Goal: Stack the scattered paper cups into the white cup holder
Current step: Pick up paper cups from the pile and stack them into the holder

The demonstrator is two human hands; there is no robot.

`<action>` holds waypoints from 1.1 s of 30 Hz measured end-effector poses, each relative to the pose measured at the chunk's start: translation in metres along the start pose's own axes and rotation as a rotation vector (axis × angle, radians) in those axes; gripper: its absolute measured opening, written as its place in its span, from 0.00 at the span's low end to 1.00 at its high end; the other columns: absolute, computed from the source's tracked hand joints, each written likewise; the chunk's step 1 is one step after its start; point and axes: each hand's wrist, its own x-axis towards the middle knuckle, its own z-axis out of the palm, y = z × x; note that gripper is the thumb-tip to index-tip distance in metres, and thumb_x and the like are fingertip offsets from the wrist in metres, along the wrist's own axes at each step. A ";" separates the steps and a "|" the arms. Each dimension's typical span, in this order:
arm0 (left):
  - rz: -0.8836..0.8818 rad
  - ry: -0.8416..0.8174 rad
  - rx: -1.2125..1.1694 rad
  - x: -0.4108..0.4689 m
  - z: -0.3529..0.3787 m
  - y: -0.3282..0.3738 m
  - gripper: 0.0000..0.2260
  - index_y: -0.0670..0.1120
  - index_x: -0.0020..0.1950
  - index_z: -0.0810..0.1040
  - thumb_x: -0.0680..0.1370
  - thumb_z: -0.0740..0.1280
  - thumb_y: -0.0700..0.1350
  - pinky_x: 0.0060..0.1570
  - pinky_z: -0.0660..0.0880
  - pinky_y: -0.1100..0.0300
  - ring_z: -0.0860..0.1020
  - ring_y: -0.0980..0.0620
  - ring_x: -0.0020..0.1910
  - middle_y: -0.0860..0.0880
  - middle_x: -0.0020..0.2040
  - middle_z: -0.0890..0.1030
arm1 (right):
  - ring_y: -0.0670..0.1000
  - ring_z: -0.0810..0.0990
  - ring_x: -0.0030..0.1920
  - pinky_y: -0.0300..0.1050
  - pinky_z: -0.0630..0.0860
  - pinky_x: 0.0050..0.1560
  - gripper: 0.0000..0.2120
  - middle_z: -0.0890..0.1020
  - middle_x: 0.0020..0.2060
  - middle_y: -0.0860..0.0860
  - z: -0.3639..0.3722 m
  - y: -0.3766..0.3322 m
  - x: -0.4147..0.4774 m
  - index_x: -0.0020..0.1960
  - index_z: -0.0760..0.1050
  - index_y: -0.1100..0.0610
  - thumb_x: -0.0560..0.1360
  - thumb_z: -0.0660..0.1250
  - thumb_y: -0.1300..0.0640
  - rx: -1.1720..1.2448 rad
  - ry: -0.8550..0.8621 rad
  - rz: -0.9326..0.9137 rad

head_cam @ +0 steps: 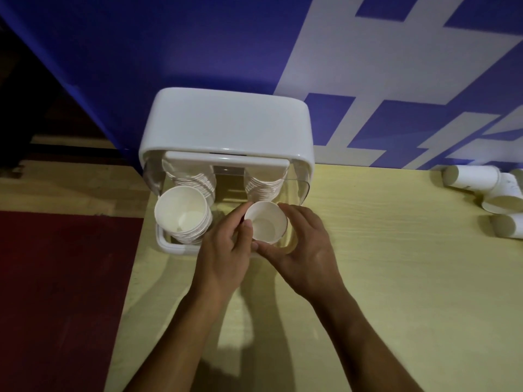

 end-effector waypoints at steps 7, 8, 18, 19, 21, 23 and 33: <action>0.015 0.017 0.008 -0.005 -0.006 0.012 0.17 0.59 0.75 0.74 0.85 0.62 0.51 0.58 0.78 0.62 0.77 0.67 0.61 0.59 0.68 0.78 | 0.45 0.73 0.68 0.45 0.71 0.67 0.46 0.78 0.68 0.48 -0.004 -0.005 -0.009 0.76 0.70 0.53 0.67 0.75 0.29 -0.036 -0.021 0.074; 0.038 0.040 -0.004 -0.010 -0.007 0.016 0.18 0.59 0.75 0.74 0.85 0.63 0.52 0.59 0.76 0.65 0.76 0.67 0.63 0.60 0.69 0.78 | 0.45 0.72 0.68 0.43 0.70 0.68 0.48 0.78 0.68 0.48 -0.008 -0.005 -0.013 0.78 0.69 0.54 0.67 0.74 0.28 -0.031 -0.019 0.089; 0.467 -0.003 -0.032 -0.051 0.089 0.112 0.16 0.48 0.65 0.81 0.81 0.63 0.52 0.62 0.75 0.66 0.81 0.59 0.62 0.55 0.62 0.83 | 0.33 0.76 0.62 0.27 0.73 0.58 0.27 0.80 0.61 0.35 -0.150 0.078 -0.073 0.70 0.76 0.44 0.74 0.73 0.36 0.128 0.177 0.435; 0.462 -0.056 -0.042 -0.050 0.115 0.122 0.16 0.49 0.65 0.81 0.81 0.63 0.53 0.60 0.76 0.64 0.81 0.59 0.61 0.57 0.61 0.83 | 0.34 0.77 0.60 0.27 0.73 0.56 0.27 0.82 0.59 0.35 -0.169 0.091 -0.078 0.70 0.77 0.45 0.74 0.73 0.37 0.166 0.227 0.467; 0.442 -0.147 -0.019 -0.047 0.176 0.144 0.16 0.51 0.65 0.81 0.81 0.64 0.54 0.57 0.78 0.61 0.81 0.61 0.58 0.59 0.60 0.83 | 0.37 0.80 0.58 0.30 0.75 0.55 0.27 0.84 0.56 0.37 -0.209 0.121 -0.092 0.69 0.78 0.46 0.73 0.72 0.37 0.218 0.322 0.528; 0.413 -0.228 0.059 -0.044 0.242 0.167 0.16 0.52 0.67 0.80 0.82 0.66 0.54 0.56 0.79 0.58 0.80 0.60 0.57 0.57 0.62 0.82 | 0.39 0.82 0.56 0.35 0.77 0.55 0.23 0.86 0.52 0.38 -0.248 0.155 -0.109 0.67 0.80 0.47 0.74 0.74 0.41 0.268 0.403 0.606; 0.681 -0.417 0.678 -0.002 0.532 0.231 0.36 0.49 0.78 0.68 0.74 0.74 0.60 0.65 0.71 0.50 0.72 0.46 0.70 0.47 0.74 0.72 | 0.45 0.86 0.47 0.47 0.82 0.54 0.12 0.87 0.45 0.45 -0.379 0.315 -0.177 0.61 0.81 0.49 0.78 0.73 0.50 0.381 0.571 0.901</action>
